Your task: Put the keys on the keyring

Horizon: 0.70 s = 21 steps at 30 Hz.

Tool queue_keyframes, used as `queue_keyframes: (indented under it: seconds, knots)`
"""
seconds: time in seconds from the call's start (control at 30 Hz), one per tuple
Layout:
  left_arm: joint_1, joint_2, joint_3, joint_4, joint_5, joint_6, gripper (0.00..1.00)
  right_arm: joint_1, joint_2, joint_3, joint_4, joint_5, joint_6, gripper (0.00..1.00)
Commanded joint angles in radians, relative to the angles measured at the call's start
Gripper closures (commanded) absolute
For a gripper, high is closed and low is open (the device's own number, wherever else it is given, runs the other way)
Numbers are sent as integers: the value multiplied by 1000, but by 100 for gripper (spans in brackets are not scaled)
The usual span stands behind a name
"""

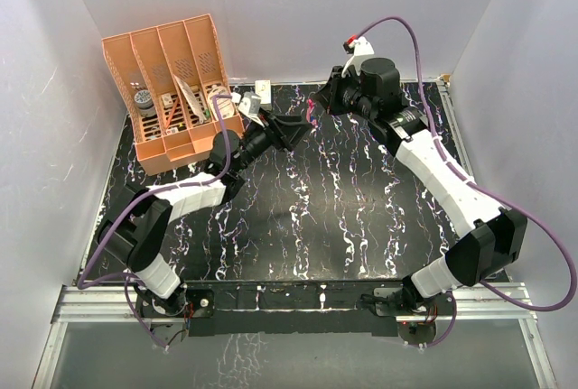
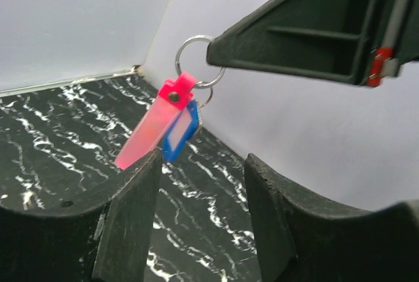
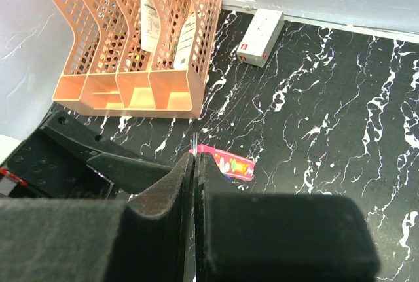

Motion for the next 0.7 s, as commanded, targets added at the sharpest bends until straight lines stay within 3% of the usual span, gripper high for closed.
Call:
queue_keyframes:
  seconds: [0.0,0.33,0.67]
  knots:
    - [-39,-47,10,-61,-92,209,46,-3,-10,78,-32,-31,-17,100]
    - [-115,-41,-91,130,-291,380,40,-3,29,138,-174,-80,-26,100]
    - [-128,1,-166,360,-310,433,38,-4,24,122,-223,-137,-31,100]
